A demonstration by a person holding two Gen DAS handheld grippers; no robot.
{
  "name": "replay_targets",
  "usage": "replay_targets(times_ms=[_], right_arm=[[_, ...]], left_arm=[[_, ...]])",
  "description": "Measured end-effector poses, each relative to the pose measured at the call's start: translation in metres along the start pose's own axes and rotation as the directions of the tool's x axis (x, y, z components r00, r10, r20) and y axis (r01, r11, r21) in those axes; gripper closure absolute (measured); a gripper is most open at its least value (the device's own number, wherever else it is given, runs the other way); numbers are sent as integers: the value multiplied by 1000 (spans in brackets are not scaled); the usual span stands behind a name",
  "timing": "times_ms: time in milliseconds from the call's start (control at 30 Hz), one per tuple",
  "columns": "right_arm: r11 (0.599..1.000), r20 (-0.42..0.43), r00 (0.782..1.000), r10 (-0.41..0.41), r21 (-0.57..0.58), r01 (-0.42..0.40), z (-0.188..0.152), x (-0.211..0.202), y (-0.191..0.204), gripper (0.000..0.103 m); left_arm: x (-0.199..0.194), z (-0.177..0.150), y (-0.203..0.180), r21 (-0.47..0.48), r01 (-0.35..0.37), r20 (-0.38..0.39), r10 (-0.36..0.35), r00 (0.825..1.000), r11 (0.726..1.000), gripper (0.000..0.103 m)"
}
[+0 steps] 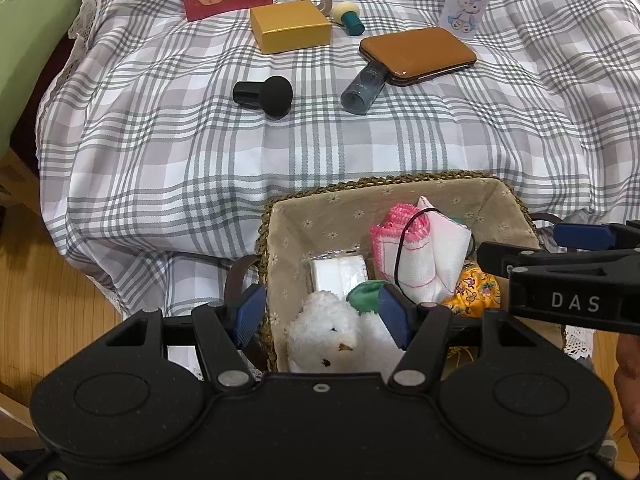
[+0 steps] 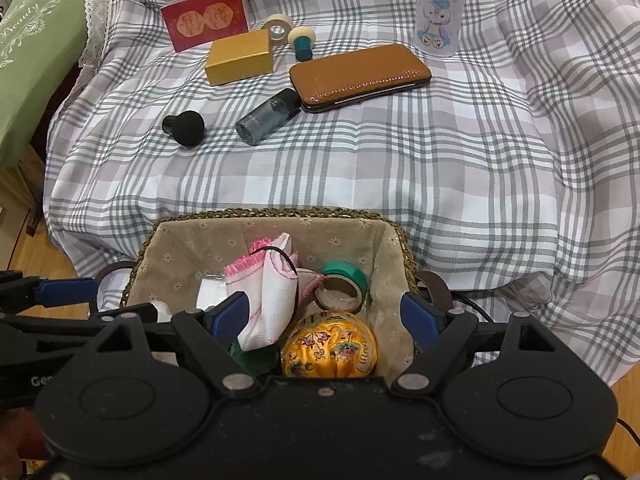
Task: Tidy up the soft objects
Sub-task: 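Open both tools to drop the lamb and towel bundle into the basket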
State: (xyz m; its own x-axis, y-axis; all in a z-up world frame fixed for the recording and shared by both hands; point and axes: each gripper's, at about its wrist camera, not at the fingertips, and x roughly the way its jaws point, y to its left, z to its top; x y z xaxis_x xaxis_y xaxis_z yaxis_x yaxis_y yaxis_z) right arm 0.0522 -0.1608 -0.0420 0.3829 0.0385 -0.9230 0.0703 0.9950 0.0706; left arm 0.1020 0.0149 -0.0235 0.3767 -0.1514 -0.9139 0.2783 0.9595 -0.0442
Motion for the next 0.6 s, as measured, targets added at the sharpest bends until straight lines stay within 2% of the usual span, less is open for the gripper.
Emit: replay_targets(times_ms=[600], right_arm=[[1000, -5, 1000, -15, 12, 15, 3, 3, -1, 21]], left_arm=[[4, 16, 13, -36, -34, 11, 34, 999, 999, 43]])
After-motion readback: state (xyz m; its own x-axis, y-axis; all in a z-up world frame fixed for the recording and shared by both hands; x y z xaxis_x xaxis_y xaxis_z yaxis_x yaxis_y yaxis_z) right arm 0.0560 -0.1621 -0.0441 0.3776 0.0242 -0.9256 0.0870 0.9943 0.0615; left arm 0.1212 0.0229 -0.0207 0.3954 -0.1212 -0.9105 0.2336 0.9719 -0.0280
